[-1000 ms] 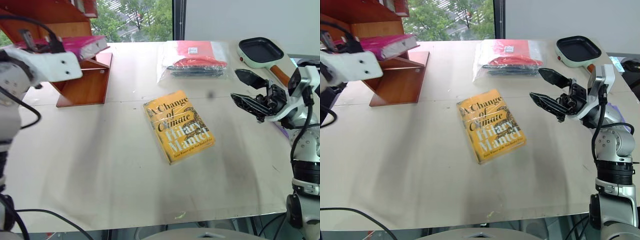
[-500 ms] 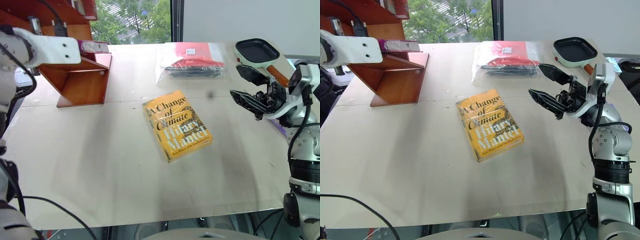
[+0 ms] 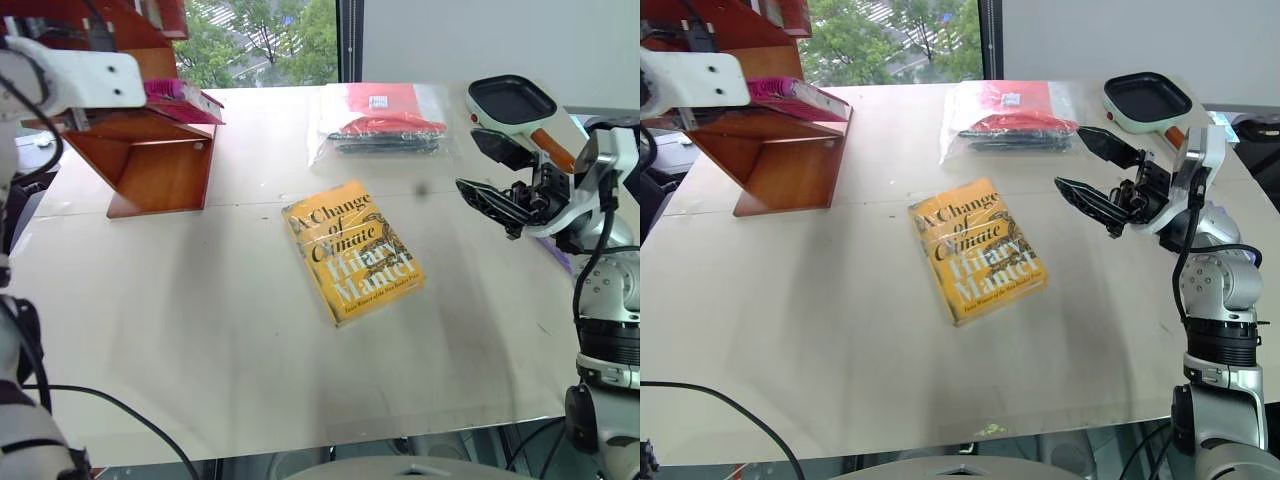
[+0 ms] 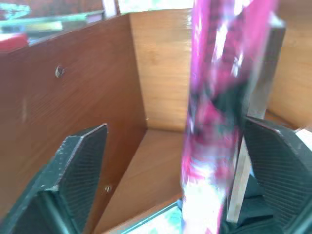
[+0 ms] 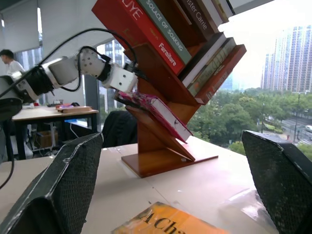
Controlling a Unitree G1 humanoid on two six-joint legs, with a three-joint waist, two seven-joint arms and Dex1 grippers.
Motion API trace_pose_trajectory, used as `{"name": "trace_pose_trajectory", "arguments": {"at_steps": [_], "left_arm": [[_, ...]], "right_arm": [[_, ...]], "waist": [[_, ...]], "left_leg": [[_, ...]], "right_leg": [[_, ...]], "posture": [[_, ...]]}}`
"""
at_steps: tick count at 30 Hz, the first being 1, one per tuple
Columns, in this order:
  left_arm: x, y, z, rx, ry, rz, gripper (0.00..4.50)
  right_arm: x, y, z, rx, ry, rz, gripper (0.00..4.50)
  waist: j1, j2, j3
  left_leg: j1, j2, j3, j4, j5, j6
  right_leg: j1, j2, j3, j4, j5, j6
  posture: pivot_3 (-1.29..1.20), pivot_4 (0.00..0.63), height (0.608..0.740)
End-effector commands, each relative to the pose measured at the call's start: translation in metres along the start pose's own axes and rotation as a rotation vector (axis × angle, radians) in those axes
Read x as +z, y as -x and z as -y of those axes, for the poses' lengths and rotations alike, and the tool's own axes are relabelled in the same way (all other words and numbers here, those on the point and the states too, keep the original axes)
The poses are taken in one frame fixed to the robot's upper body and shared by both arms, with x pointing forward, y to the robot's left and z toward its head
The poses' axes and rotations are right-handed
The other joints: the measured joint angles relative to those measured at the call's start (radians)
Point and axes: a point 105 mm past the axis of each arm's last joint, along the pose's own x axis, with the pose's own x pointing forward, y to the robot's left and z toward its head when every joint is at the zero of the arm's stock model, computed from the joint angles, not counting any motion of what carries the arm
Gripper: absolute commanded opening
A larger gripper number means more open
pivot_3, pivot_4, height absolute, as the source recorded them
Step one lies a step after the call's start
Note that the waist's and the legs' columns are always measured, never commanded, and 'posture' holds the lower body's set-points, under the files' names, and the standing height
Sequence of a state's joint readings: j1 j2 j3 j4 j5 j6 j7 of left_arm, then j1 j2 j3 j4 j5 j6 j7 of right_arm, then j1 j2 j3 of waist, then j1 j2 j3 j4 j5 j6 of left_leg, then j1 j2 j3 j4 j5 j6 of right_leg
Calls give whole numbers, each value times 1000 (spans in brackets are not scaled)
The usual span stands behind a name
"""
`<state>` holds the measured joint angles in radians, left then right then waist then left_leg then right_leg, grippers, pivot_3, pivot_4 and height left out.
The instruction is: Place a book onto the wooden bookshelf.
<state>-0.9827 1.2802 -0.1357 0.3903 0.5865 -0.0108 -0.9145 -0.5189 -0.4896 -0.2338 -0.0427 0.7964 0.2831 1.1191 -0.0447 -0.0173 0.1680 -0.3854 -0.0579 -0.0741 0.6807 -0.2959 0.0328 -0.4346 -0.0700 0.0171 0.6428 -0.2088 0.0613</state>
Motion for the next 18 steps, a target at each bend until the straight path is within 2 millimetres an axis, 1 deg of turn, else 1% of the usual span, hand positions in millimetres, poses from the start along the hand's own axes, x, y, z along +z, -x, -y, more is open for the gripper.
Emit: {"name": "trace_pose_trajectory", "arguments": {"at_steps": [1,4,7,9,10,11,12,13,14,15,16,17,18], "left_arm": [[-10,43,-23,102,93,0,4441],[-13,60,-14,94,159,-14,4441],[-10,72,-7,110,254,11,4441],[9,76,-4,136,383,142,4441],[23,76,1,131,433,230,4441],[40,75,12,82,530,340,4441],[51,76,20,41,592,409,4441],[72,76,34,-19,806,555,4441],[94,77,54,-104,930,672,4441],[107,80,65,-155,1007,740,4441],[119,84,80,-214,1061,784,4441],[129,84,101,-246,1031,786,4441],[139,85,122,-279,1098,802,4441]], "right_arm": [[13,-1,0,4,55,13,4500],[9,0,1,4,45,1,4500],[7,1,2,7,40,-7,4500],[3,4,5,2,38,-25,4500],[0,7,6,-2,42,-41,4500],[-3,10,7,-7,44,-58,4500],[-6,13,8,-10,47,-68,4500],[-9,19,11,-36,39,-74,4500],[-15,27,14,-66,26,-97,4500],[-19,33,15,-86,18,-113,4500],[-26,40,16,-105,10,-142,4500],[-36,52,16,-133,13,-196,4500],[-51,69,16,-182,12,-274,4500]], "waist": [[2,0,0],[5,0,0],[11,0,0],[16,0,0],[19,-1,0],[25,-1,0],[28,-1,-1],[33,0,-2],[34,1,-3],[35,2,-5],[33,-1,-6],[32,-3,-6],[27,-5,-8]], "left_leg": [[0,-1,-1,0,0,0],[0,-1,-2,-1,0,0],[2,-1,-2,0,0,0],[4,-1,-3,0,0,0],[5,-1,-3,1,0,0],[5,0,-4,2,0,0],[6,0,-4,3,0,0],[6,0,-4,3,0,0],[6,0,-4,4,0,0],[6,0,-4,5,0,0],[6,-1,-4,7,0,0],[5,0,-4,7,0,0],[4,0,-4,7,0,0]], "right_leg": [[0,0,-1,0,0,0],[0,0,-1,-1,0,0],[1,0,-1,-2,0,0],[3,0,-2,-1,0,0],[4,0,-2,0,0,0],[5,0,-3,0,0,0],[6,0,-3,0,0,0],[7,0,-3,1,0,0],[7,0,-3,1,1,0],[8,0,-3,1,1,0],[8,-1,-3,0,1,0],[8,0,-3,0,1,0],[7,0,-2,1,1,0]], "posture": [[0,150,740],[0,150,740],[0,150,740],[0,150,740],[0,150,740],[0,150,740],[0,150,740],[0,150,740],[0,150,740],[0,150,740],[0,150,740],[0,150,740],[0,150,740]]}}
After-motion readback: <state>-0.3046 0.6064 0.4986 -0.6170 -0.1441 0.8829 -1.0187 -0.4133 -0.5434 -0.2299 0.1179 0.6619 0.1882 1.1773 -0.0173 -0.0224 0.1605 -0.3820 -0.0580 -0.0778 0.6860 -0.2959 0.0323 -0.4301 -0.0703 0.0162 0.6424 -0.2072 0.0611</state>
